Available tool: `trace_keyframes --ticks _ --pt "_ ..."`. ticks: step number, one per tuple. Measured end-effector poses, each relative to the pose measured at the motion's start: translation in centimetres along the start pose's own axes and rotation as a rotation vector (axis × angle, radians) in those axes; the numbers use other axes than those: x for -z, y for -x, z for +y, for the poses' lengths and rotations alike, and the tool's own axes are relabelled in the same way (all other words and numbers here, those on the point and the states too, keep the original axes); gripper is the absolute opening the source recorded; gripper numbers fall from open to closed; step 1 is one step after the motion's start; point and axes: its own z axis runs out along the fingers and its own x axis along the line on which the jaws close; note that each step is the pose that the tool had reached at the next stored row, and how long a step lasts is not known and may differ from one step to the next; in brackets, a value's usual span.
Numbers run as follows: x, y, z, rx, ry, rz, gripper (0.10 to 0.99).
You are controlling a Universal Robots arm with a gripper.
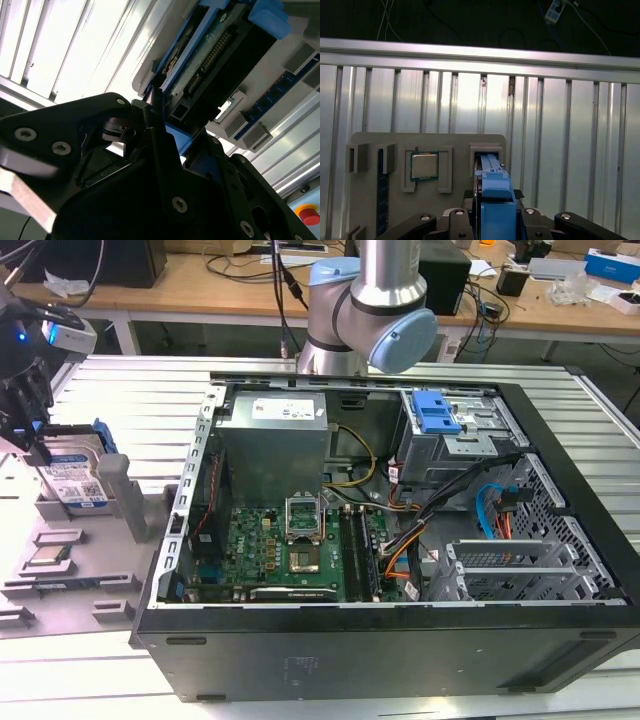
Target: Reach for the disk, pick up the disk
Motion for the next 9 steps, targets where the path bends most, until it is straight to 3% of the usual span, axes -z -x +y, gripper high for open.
trace_keyframes --ticks 4,9 --pt "0.11 0.0 -0.02 0.0 0.0 -0.0001 0.369" --pt "1.04 0.03 0.02 0.0 0.0 0.0 0.369"
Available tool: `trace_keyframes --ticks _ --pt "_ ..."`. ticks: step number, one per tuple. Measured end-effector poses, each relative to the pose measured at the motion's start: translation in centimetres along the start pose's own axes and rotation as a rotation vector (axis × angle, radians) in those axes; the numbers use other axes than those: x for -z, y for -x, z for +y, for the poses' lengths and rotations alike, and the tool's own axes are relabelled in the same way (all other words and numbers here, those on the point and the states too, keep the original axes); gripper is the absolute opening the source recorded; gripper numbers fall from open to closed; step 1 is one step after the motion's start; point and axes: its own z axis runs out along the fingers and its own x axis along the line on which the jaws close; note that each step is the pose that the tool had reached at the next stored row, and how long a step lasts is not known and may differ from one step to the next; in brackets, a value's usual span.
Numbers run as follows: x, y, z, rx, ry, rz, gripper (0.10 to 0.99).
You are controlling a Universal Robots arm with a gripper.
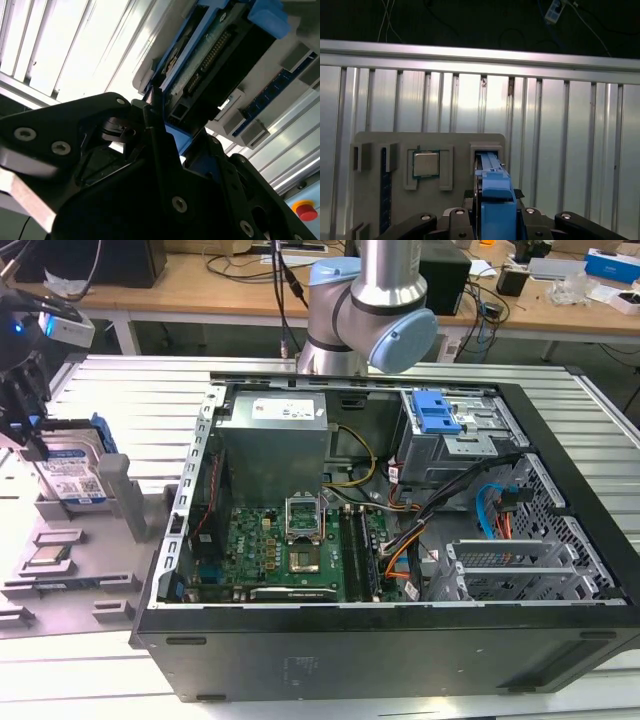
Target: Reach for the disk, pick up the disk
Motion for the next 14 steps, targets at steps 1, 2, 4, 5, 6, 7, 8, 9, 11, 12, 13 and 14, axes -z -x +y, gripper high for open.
trace_keyframes --ticks 1,2,4,5,6,7,8,9,11,12,13,14 --pt "0.18 0.01 0.01 0.0 0.0 0.0 0.369" --pt "0.35 0.01 0.01 0.0 0.0 0.0 0.369" --pt "0.69 0.03 0.02 0.0 0.0 0.0 0.369" --pt "0.84 0.03 0.03 0.0 0.0 0.0 0.369" --pt "0.98 0.04 0.03 0.0 0.0 0.0 0.369" --pt "1.15 0.05 0.03 0.0 0.0 0.0 0.369" --pt "1.43 0.07 0.04 0.0 0.0 0.0 0.369" --pt "1.72 0.08 0.04 0.0 0.0 0.0 0.369" --pt "2.11 0.11 0.05 0.0 0.0 0.0 0.369" --pt "2.37 0.13 0.06 0.0 0.0 0.0 0.369" --pt "2.51 0.14 0.06 0.0 0.0 0.0 0.369" --pt "2.97 0.17 0.07 0.0 0.0 0.0 0.369"
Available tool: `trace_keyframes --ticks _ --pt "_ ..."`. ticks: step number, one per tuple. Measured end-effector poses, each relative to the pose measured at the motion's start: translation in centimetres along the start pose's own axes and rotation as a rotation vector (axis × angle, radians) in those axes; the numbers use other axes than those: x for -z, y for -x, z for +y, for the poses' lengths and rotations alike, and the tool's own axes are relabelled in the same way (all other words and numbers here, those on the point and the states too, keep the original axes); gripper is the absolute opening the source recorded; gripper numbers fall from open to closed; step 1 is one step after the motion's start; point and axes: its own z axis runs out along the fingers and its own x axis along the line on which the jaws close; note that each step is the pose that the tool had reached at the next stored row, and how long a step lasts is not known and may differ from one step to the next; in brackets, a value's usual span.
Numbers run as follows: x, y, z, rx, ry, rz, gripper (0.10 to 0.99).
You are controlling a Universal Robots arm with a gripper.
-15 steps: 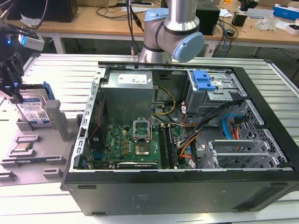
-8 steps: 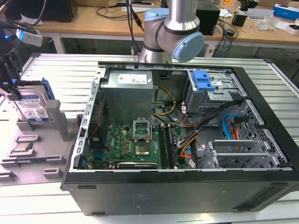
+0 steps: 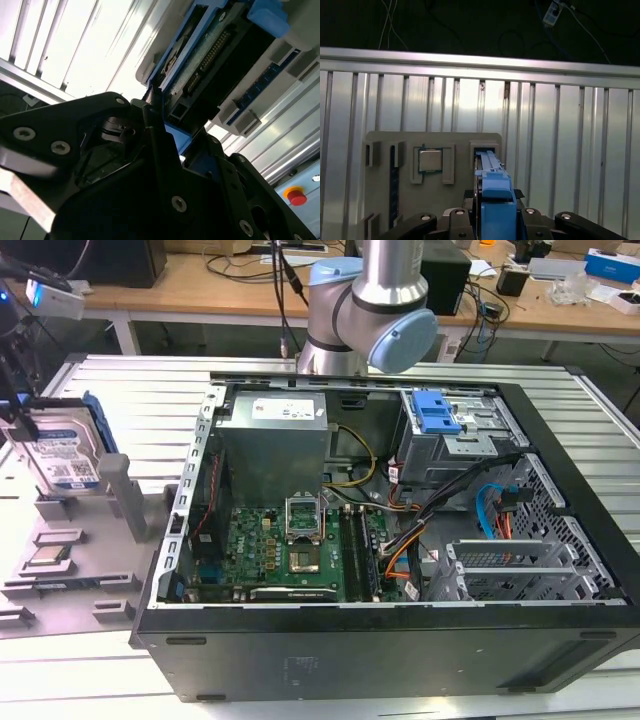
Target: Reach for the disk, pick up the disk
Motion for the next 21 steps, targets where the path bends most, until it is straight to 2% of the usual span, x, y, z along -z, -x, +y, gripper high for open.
trace_keyframes --ticks 5,7,15,18,21 --pt "1.29 0.11 0.01 0.0 0.0 0.0 0.369" --pt "2.11 0.16 0.02 0.0 0.0 0.0 0.369" --pt "4.11 0.3 0.01 0.0 0.001 0.0 0.369" --pt "5.27 0.38 0.0 0.0 0.001 -0.0001 0.369" --pt "6.05 0.43 -0.01 0.0 0.002 -0.0001 0.369"
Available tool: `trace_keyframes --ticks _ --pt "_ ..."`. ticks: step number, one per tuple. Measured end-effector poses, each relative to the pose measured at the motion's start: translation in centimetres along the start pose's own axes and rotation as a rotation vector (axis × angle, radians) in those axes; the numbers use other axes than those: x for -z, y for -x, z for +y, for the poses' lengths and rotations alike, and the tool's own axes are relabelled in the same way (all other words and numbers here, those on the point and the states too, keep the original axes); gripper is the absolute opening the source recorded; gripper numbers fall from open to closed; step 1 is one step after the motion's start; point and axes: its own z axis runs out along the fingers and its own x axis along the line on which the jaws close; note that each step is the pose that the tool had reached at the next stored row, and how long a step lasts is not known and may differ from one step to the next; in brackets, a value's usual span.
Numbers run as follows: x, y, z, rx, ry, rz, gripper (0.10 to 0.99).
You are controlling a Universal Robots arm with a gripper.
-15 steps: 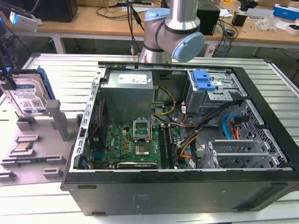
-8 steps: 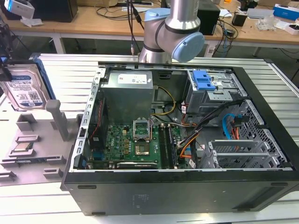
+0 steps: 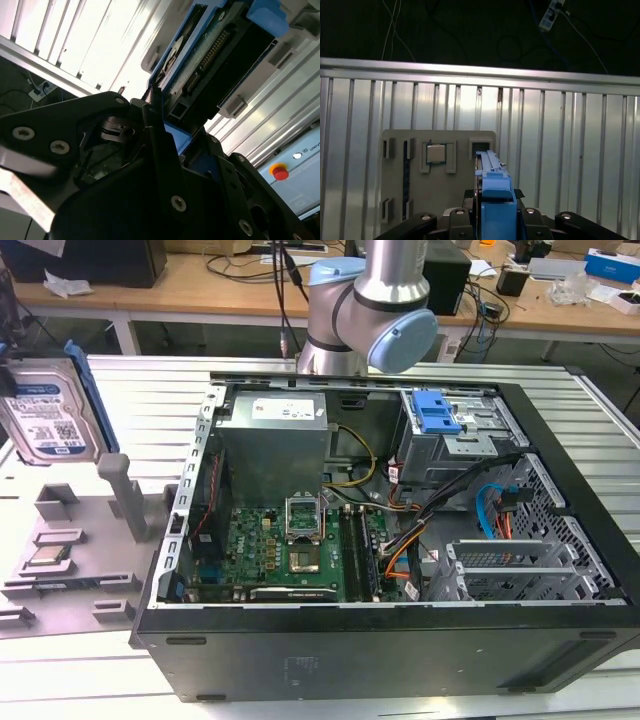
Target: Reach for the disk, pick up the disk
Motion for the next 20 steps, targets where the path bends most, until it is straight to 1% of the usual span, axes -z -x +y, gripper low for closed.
trace_keyframes --ticks 3,8,10,11,16,18,20 --pt "0.78 0.05 -0.01 0.0 0.0 0.0 0.369" --pt "1.76 0.11 -0.02 0.0 0.001 -0.0001 0.369" --pt "2.39 0.15 -0.03 0.0 0.001 -0.0001 0.369" --pt "2.89 0.18 -0.03 0.0 0.002 -0.0001 0.369" --pt "3.97 0.24 -0.05 0.0 0.002 -0.0002 0.369" --pt "4.54 0.27 -0.06 0.0 0.003 -0.0002 0.369" --pt "4.91 0.28 -0.07 0.0 0.003 -0.0002 0.369"
